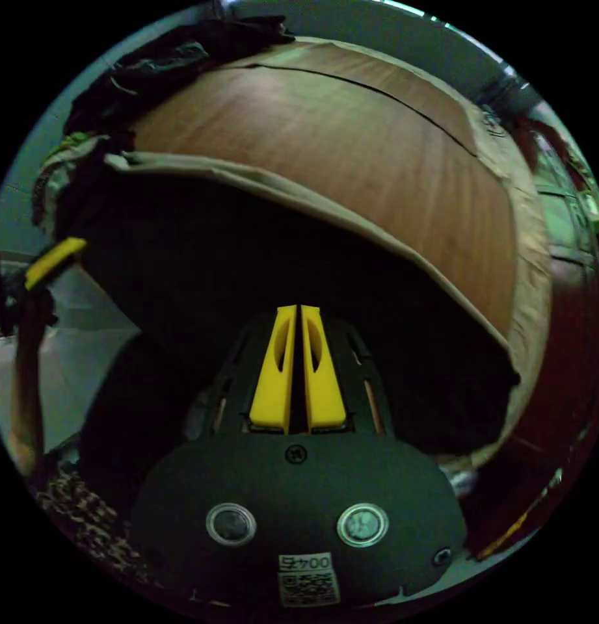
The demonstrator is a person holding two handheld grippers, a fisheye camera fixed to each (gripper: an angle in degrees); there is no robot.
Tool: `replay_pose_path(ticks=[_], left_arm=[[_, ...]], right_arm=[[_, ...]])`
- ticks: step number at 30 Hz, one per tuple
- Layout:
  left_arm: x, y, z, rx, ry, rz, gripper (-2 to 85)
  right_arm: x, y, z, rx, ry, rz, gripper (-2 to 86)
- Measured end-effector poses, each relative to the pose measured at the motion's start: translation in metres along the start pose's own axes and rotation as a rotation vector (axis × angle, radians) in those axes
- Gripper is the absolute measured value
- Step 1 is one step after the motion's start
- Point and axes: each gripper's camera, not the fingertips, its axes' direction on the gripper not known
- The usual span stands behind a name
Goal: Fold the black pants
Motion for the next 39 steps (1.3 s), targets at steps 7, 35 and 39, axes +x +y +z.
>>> replay_pose_path(ticks=[7,35,39], left_arm=[[0.078,-0.036,0.067,-0.116,-0.004,-0.017,0.2],[0.224,-0.121,0.110,-0.209,-0.110,0.003,0.1],[0.239,-0.130,0.115,-0.229,-0.128,0.040,0.1]], right_arm=[[0.018,0.104,0.044,0.080,0.087,0.031,-0.7],[0.354,0.494,0.122,0.199,-0.289,0.944,14.4],[0.355,0.480,0.109,0.151,0.058,0.808,12.7]])
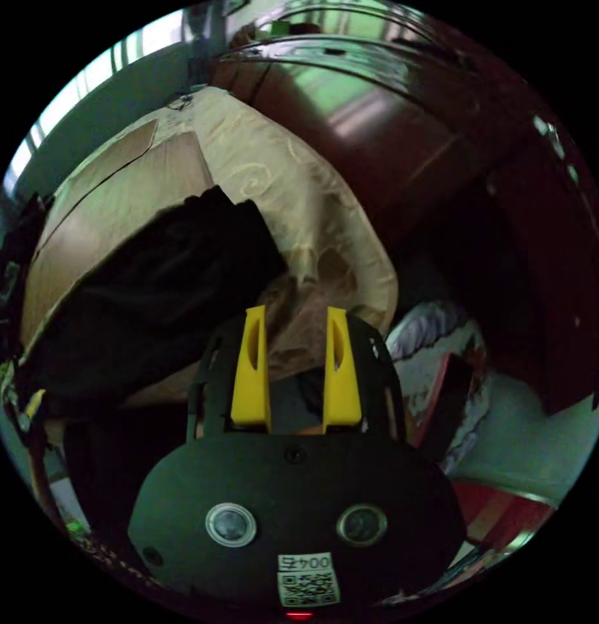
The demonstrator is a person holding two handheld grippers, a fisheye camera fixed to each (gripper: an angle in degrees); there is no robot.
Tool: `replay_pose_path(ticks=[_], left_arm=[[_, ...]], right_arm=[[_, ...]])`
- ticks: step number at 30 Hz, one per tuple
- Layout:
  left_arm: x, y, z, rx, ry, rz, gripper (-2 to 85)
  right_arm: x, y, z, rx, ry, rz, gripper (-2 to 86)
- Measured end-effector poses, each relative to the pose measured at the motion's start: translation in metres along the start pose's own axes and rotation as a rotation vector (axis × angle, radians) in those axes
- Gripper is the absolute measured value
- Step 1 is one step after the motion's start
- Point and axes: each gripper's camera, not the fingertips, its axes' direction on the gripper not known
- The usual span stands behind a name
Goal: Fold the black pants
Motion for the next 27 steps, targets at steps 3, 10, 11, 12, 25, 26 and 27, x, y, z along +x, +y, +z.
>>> replay_pose_path(ticks=[3,10,11,12,25,26,27], left_arm=[[0.005,-0.004,0.000,-0.004,0.014,-0.017,0.1],[0.019,-0.007,0.000,0.016,-0.006,-0.022,0.1],[0.019,-0.007,0.000,0.015,-0.007,-0.020,0.1],[0.020,-0.007,0.000,0.015,-0.007,-0.017,0.1],[0.020,0.003,-0.001,0.028,-0.011,-0.034,0.2],[0.019,0.005,-0.002,0.027,-0.011,-0.034,0.2],[0.017,0.007,-0.002,0.026,-0.010,-0.035,0.2]], right_arm=[[0.005,-0.007,0.009,-0.003,-0.035,-0.033,12.1],[0.053,-0.009,0.039,-0.027,-0.249,0.136,16.4],[0.065,-0.008,0.046,-0.043,-0.315,0.186,17.9],[0.071,-0.007,0.049,-0.046,-0.354,0.215,18.5],[0.098,0.018,0.068,-0.027,-0.682,0.465,18.7],[0.094,0.016,0.070,-0.037,-0.713,0.475,18.2],[0.092,0.015,0.071,-0.041,-0.723,0.481,17.8]])
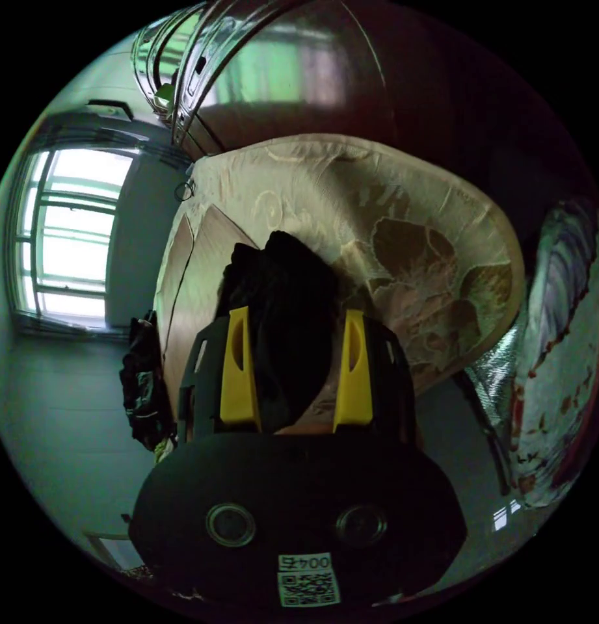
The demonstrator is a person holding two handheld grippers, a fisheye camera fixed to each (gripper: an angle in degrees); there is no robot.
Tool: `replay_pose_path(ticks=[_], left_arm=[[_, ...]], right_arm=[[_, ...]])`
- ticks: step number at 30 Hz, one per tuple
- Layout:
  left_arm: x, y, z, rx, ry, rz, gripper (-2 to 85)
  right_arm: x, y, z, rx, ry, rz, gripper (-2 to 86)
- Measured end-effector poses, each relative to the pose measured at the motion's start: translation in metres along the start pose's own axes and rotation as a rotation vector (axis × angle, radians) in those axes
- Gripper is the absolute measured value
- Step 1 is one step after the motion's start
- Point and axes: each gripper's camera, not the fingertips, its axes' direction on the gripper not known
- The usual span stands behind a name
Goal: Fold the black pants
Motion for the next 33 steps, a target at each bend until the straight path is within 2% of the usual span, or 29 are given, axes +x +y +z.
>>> replay_pose_path(ticks=[6,12,15,18,20,21,24,28,33], left_arm=[[-0.013,0.013,-0.003,0.014,0.019,-0.033,0.3],[-0.017,0.022,-0.006,0.042,0.177,-0.036,0.6],[-0.012,0.025,-0.007,0.046,0.160,-0.003,0.6],[-0.019,0.033,-0.015,0.060,0.195,0.003,0.7],[-0.027,0.042,-0.024,0.098,0.201,-0.011,0.7],[-0.033,0.050,-0.032,0.128,0.191,-0.025,0.8],[-0.052,0.073,-0.043,0.144,0.123,-0.045,0.9],[-0.081,0.106,-0.052,0.143,-0.008,-0.071,0.8],[-0.149,0.154,-0.052,0.104,-0.102,-0.183,0.8]], right_arm=[[-0.035,0.009,0.003,0.093,0.123,-0.021,8.6],[-0.054,0.009,-0.017,0.174,0.237,-0.050,7.7],[-0.073,0.006,-0.019,0.136,0.303,-0.125,8.8],[-0.117,0.020,-0.030,0.207,0.489,-0.223,10.2],[-0.164,0.038,-0.030,0.292,0.702,-0.313,9.7],[-0.177,0.044,-0.028,0.305,0.734,-0.351,9.2],[-0.245,0.075,0.005,0.239,0.727,-0.607,7.2],[-0.329,0.127,0.087,0.000,0.674,-0.904,5.5],[-0.397,0.174,0.155,-0.078,0.740,-1.056,1.6]])
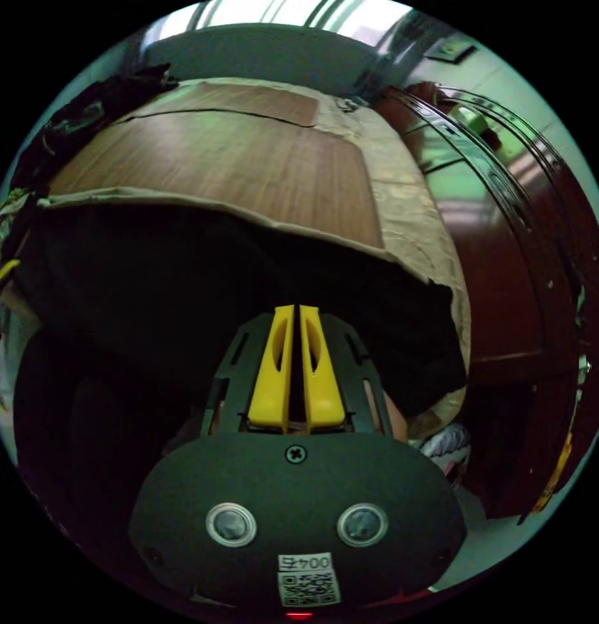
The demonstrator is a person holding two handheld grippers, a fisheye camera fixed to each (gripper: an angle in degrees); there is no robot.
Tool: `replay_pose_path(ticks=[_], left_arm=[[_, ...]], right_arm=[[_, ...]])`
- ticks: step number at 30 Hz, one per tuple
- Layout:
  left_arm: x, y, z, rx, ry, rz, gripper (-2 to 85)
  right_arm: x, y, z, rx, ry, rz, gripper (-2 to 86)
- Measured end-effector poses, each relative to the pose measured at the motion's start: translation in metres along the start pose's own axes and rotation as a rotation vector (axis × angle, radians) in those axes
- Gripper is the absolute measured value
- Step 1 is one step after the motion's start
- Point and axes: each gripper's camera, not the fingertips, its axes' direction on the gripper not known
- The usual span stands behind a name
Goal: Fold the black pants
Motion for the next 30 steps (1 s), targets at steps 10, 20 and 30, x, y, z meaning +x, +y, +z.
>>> replay_pose_path(ticks=[10,20,30], left_arm=[[-0.110,0.066,0.026,-0.041,0.089,-0.123,0.7],[-0.195,0.146,0.007,0.076,0.118,-0.273,0.7],[-0.259,0.201,0.014,0.119,0.177,-0.375,0.8]], right_arm=[[-0.073,-0.071,-0.004,-0.127,-0.030,-0.051,0.0],[-0.211,-0.156,-0.122,0.179,-0.140,-0.222,5.1],[-0.408,-0.291,-0.180,0.261,-0.376,-0.519,7.3]])
